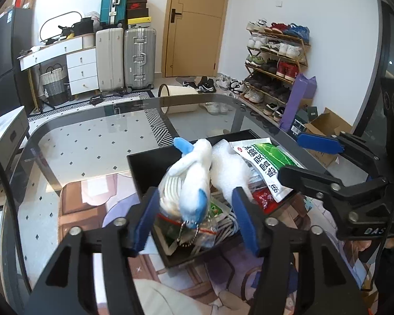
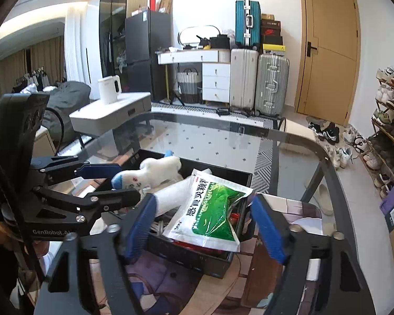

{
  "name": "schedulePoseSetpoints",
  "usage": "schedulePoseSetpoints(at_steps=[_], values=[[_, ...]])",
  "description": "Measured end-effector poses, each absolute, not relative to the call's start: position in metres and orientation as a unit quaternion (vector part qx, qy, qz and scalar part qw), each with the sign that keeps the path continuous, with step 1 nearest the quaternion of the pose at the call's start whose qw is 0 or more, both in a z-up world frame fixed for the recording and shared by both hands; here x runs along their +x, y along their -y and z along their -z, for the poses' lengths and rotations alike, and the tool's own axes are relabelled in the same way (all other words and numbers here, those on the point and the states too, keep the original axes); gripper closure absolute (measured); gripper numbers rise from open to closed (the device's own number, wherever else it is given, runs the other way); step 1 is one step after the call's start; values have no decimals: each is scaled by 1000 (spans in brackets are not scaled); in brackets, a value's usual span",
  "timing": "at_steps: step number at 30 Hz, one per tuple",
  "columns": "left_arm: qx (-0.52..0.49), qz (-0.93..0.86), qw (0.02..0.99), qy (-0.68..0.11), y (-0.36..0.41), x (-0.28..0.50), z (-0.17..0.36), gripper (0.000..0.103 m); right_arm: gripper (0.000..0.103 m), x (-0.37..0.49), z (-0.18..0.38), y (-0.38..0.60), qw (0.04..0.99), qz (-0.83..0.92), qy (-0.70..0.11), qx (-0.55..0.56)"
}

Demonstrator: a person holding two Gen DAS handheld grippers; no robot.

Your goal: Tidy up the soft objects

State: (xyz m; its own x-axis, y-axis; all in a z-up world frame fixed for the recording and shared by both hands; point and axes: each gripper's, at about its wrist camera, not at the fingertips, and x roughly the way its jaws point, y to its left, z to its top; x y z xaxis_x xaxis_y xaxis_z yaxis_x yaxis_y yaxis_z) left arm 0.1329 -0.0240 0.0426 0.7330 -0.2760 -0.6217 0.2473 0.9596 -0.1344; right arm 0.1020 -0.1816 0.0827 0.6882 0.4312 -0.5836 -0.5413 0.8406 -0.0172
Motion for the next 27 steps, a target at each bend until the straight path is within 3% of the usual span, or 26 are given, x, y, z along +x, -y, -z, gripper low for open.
schedulePoseSetpoints(at_steps=[1, 3, 8, 10, 27], values=[[-25, 142, 932, -333, 22, 128, -45, 36, 11, 97, -84, 183, 916, -268, -284, -92], [-28, 136, 936, -324, 19, 120, -48, 18, 4, 90, -86, 185, 918, -273, -271, -90], [-35, 128, 944, -302, 10, 100, -53, 13, 1, 74, -87, 187, 923, -270, -257, -93], [-33, 117, 947, -296, 7, 91, -51, 1, 1, 71, -86, 190, 925, -269, -253, -85], [-22, 54, 967, -246, 7, 46, -40, 0, 1, 40, -71, 209, 938, -262, -222, -51]])
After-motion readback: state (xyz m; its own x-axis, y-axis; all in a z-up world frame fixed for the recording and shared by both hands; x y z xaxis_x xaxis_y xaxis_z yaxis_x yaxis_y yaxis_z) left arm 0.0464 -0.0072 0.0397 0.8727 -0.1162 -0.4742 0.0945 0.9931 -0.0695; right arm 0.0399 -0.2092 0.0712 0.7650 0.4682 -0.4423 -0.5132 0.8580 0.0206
